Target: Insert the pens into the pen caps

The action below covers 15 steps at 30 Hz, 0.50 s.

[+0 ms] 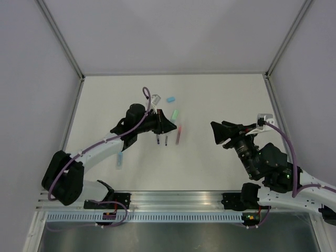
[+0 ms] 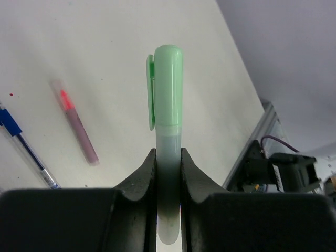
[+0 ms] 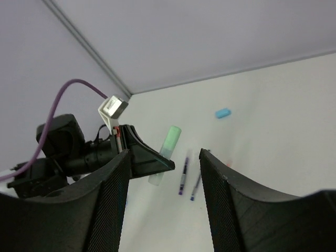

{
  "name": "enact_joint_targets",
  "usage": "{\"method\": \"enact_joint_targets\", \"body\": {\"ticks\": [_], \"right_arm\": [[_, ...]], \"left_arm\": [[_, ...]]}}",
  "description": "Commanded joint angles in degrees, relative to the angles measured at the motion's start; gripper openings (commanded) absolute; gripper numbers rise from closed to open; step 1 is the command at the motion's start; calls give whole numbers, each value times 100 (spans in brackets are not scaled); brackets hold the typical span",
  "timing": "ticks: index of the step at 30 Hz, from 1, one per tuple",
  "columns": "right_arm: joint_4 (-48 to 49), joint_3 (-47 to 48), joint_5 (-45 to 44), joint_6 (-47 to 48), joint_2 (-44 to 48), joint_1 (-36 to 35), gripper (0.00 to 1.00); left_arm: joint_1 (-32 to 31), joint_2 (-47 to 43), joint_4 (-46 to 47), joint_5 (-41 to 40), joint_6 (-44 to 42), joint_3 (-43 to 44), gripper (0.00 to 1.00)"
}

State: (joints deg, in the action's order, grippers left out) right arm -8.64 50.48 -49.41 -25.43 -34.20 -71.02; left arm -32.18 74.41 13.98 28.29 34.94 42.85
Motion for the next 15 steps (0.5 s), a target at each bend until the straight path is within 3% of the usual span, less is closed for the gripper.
{"method": "enact_joint_targets", "body": {"ticks": [1, 7, 11, 15], "right_arm": [[-322, -643, -745, 12, 412, -26, 61], [-805, -1022, -378, -225, 932, -25, 63], [-919, -988, -595, -68, 976, -26, 63], [-1122, -899, -737, -120, 1168, -26, 63]], "left_arm": [[-453, 930, -948, -1316, -259, 881, 2], [-1157, 2251, -1572, -2310, -163, 1971, 2], [-1369, 3077, -2073, -2968, -31, 2718, 2], [-1413, 3474, -2312, -3216, 127, 2930, 3]]}}
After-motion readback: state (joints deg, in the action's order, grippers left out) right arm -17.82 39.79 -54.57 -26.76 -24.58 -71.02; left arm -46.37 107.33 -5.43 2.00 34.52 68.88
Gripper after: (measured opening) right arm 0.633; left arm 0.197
